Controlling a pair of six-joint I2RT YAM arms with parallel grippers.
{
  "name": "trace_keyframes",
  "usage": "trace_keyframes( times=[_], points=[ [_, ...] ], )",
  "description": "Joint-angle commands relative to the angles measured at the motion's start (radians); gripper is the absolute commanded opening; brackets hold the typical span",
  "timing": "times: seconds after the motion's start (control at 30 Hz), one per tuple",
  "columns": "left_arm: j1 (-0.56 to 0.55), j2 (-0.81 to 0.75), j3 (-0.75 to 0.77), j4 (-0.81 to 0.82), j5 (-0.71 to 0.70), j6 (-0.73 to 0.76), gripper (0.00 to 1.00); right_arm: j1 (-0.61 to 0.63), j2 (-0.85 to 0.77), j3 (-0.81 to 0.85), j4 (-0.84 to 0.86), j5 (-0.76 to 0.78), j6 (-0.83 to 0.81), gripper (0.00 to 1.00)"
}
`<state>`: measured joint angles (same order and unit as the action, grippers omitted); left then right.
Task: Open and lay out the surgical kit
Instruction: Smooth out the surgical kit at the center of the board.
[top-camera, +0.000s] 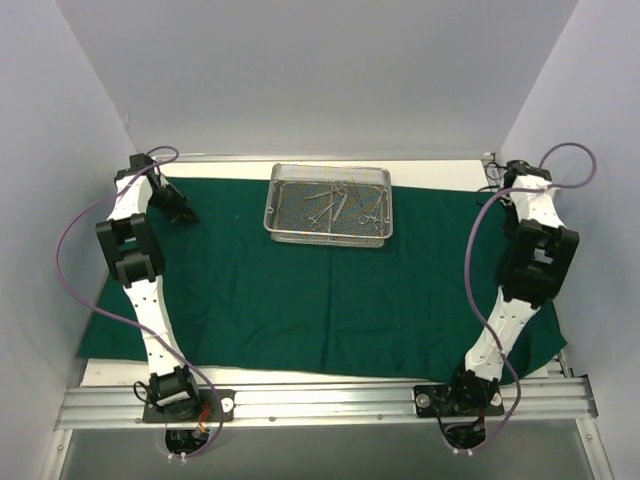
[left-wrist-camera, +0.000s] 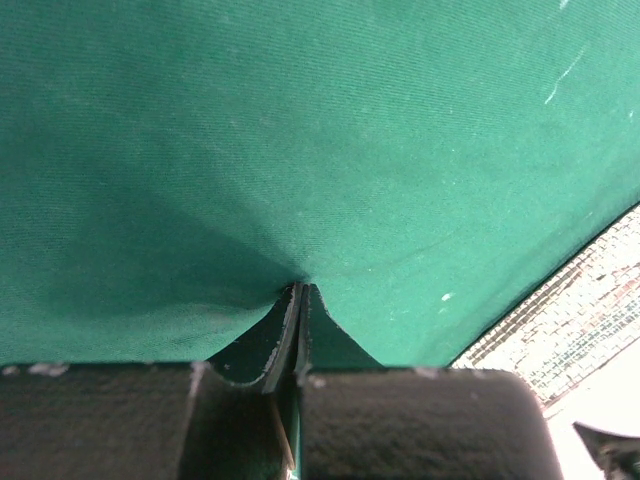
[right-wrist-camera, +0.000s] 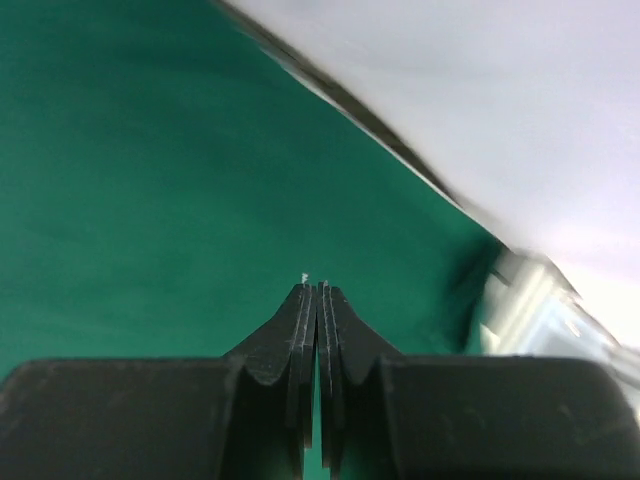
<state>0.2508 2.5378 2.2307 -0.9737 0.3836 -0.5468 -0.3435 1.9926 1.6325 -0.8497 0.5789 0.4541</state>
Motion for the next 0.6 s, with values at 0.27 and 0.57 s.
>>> trace_keyframes(
  times=[0.27,0.57],
  points=[
    [-0.024,0.021,-0.073,0.101,-0.12,0.007,0.02,0.175,0.307,0.317,0.041,-0.241,-0.07,0.0],
    [-0.022,0.042,-0.065,0.041,-0.147,-0.036,0.02,0.219,0.454,0.406,0.04,-0.327,-0.086,0.0]
  ],
)
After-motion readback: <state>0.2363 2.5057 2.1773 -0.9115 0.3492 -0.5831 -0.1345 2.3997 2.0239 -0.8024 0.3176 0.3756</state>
